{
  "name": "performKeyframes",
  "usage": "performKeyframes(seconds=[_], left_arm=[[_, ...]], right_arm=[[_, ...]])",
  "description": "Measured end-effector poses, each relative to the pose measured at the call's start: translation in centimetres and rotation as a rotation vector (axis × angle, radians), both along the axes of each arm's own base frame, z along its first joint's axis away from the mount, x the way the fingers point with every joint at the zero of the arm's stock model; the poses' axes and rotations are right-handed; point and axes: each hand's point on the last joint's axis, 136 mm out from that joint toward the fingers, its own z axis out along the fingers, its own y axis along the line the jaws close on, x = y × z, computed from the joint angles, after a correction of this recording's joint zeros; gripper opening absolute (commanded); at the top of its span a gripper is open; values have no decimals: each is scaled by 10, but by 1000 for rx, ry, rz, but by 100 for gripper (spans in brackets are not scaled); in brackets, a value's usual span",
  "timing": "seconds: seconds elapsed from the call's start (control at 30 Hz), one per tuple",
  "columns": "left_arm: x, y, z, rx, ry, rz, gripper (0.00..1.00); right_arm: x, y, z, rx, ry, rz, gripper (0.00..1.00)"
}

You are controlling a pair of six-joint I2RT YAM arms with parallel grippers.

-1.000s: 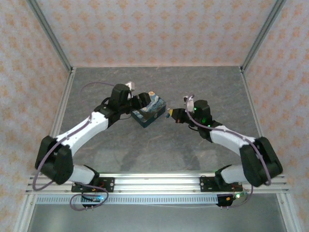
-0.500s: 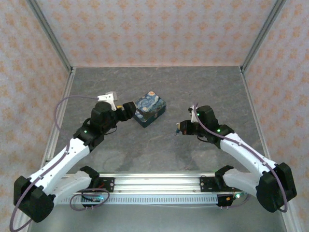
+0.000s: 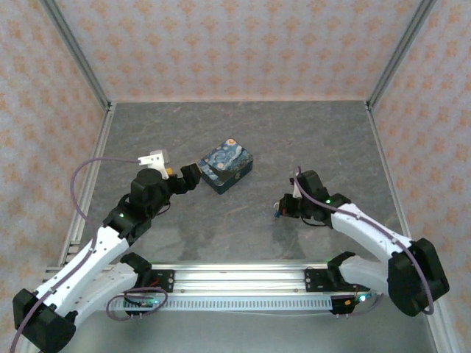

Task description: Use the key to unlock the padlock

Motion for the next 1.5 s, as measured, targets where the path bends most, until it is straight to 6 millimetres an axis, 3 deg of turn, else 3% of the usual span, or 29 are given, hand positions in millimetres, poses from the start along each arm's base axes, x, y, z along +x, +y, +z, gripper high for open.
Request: performKeyframes(seconds=[0.43,0.53,0.93,1.03,1.2,1.5], left_arm=[[-3,9,-5,28,17,35,99],[-3,10,-5,32,17,44,99],[-3,13,-7,43,27,55,99],[-5,16,-9,56,41,67,99],[-5,18,3,56,36,74,99],[-8,38,25,104,23,164,99]], right_arm=[[5,2,-41,-60,94,6,0],[9,4,-42,-55,87,7,0],[22,3,-33,-67,33,-16,22],[26,0,-23,-72,-3,-29,24],[40,-6,13,-63,-120,-60,31],[62,-46,84,-129,-391,-184,50]])
